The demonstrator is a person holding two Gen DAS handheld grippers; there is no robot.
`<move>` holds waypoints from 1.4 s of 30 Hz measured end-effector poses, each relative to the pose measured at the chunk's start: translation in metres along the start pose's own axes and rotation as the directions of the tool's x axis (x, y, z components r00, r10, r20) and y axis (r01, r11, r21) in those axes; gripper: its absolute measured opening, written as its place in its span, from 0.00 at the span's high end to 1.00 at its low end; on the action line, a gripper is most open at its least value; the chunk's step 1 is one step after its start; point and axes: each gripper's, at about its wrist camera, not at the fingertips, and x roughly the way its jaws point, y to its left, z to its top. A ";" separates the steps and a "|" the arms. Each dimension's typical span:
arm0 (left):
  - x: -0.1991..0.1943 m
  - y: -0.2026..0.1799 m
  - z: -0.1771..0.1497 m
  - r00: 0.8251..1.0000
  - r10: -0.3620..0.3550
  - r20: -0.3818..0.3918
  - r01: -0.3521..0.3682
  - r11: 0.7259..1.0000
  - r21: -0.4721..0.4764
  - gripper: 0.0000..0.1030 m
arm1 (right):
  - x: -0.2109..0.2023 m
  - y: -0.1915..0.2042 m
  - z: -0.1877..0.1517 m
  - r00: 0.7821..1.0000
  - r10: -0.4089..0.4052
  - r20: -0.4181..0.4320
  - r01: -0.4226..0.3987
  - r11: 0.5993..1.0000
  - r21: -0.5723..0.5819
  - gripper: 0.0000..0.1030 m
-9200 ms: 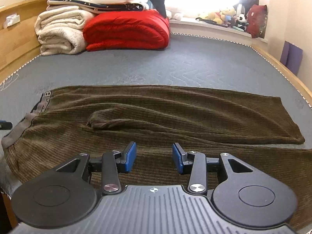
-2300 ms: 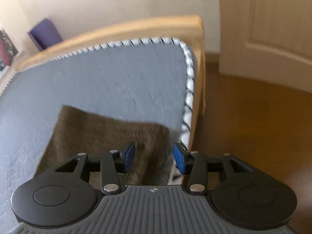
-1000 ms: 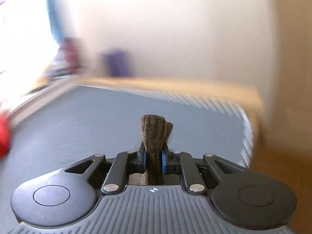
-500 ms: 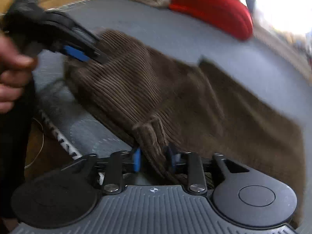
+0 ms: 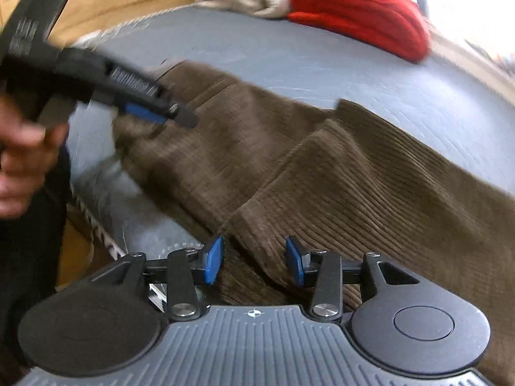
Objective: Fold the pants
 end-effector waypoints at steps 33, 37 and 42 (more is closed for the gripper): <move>0.134 -0.063 0.057 0.884 -0.428 -0.186 0.378 0.891 -0.252 0.79 | -0.054 0.003 -0.008 0.965 -0.048 0.256 0.092 0.983 -0.162 0.89; 0.103 -0.083 0.093 0.878 -0.469 -0.096 0.461 0.882 -0.095 0.82 | -0.072 -0.007 -0.003 0.954 -0.032 0.298 0.064 0.993 -0.096 0.89; 0.088 -0.079 0.125 0.926 -0.375 -0.028 0.374 0.926 -0.052 0.72 | -0.066 -0.007 -0.002 0.974 -0.005 0.226 0.019 0.998 -0.061 0.83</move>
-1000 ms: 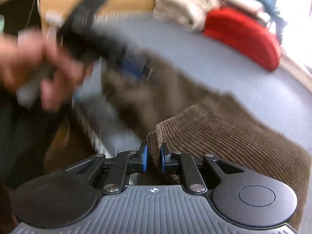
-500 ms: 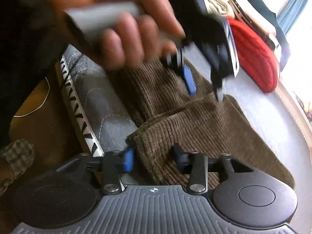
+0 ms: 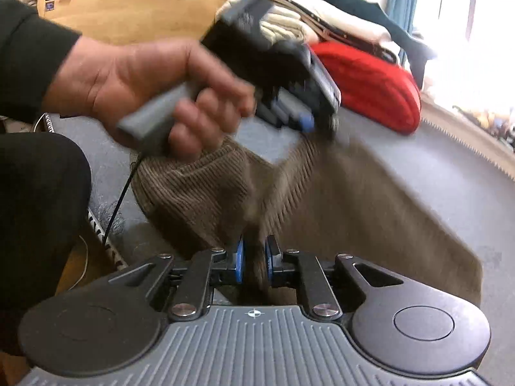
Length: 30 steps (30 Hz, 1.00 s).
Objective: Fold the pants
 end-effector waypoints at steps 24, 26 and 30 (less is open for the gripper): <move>-0.036 -0.007 -0.107 0.994 0.030 -0.102 -0.039 0.995 -0.091 0.84 | -0.037 -0.178 -0.113 0.857 -0.309 -0.411 0.485 0.221 0.846 0.48; -0.040 -0.001 -0.114 0.994 0.041 -0.104 -0.053 0.991 -0.122 0.84 | -0.042 -0.181 -0.117 0.865 -0.299 -0.403 0.468 0.191 0.863 0.45; -0.014 0.011 -0.137 0.957 0.208 -0.202 -0.225 0.972 -0.063 0.63 | -0.043 -0.185 -0.122 0.873 -0.282 -0.397 0.451 0.158 0.878 0.45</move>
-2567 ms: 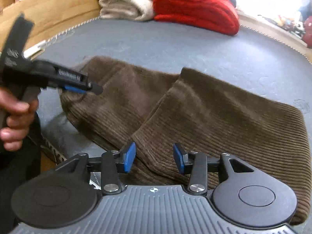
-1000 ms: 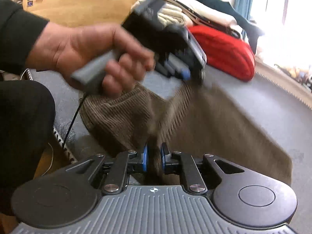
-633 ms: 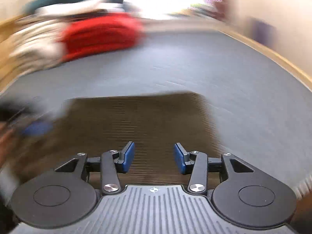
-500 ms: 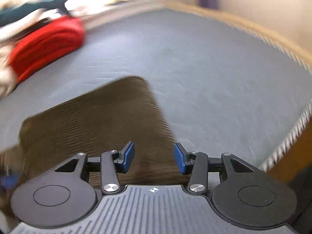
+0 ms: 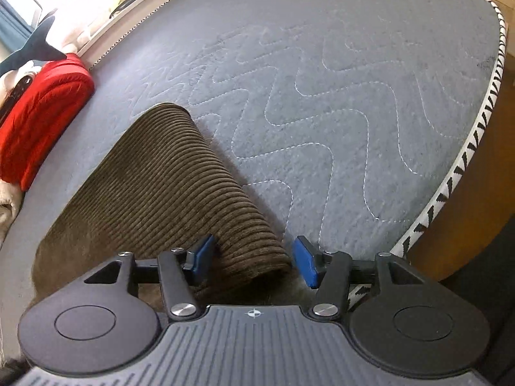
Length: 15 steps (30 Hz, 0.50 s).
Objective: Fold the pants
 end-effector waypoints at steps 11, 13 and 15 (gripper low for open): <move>0.011 -0.055 -0.027 0.996 0.049 0.078 -0.071 0.945 0.318 0.69 | 0.008 -0.005 -0.004 0.999 0.028 -0.029 -0.027 0.999 0.027 0.44; 0.008 -0.067 -0.024 0.993 0.061 0.103 -0.095 0.923 0.372 0.71 | 0.009 -0.005 -0.004 0.999 0.032 -0.033 -0.031 0.999 0.022 0.44; -0.008 -0.069 -0.031 0.982 0.022 0.187 -0.094 0.917 0.388 0.71 | 0.009 -0.004 -0.004 0.999 0.029 -0.030 -0.029 1.000 0.012 0.44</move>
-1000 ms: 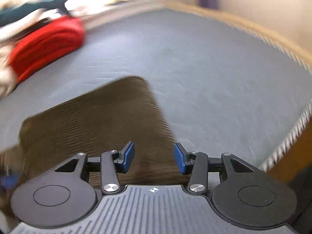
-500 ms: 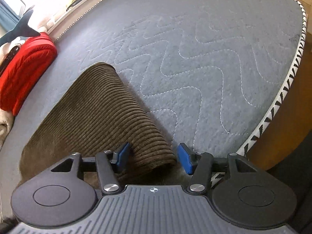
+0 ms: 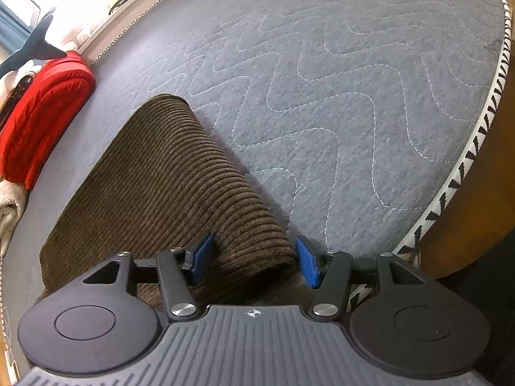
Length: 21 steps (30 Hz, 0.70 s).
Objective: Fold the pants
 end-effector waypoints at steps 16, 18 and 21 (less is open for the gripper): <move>0.016 -0.001 -0.017 0.990 -0.089 -0.110 0.090 0.996 0.003 0.68 | -0.003 0.008 -0.006 0.999 -0.003 0.050 0.007 0.997 -0.079 0.63; 0.009 0.003 -0.018 0.990 -0.097 -0.101 0.096 0.995 -0.021 0.66 | -0.008 0.012 -0.007 0.997 0.010 0.071 -0.003 0.995 -0.096 0.69; -0.008 0.014 -0.012 0.993 -0.102 -0.068 0.098 0.994 -0.053 0.66 | -0.023 0.024 -0.008 0.991 0.027 0.133 -0.006 0.988 -0.155 0.72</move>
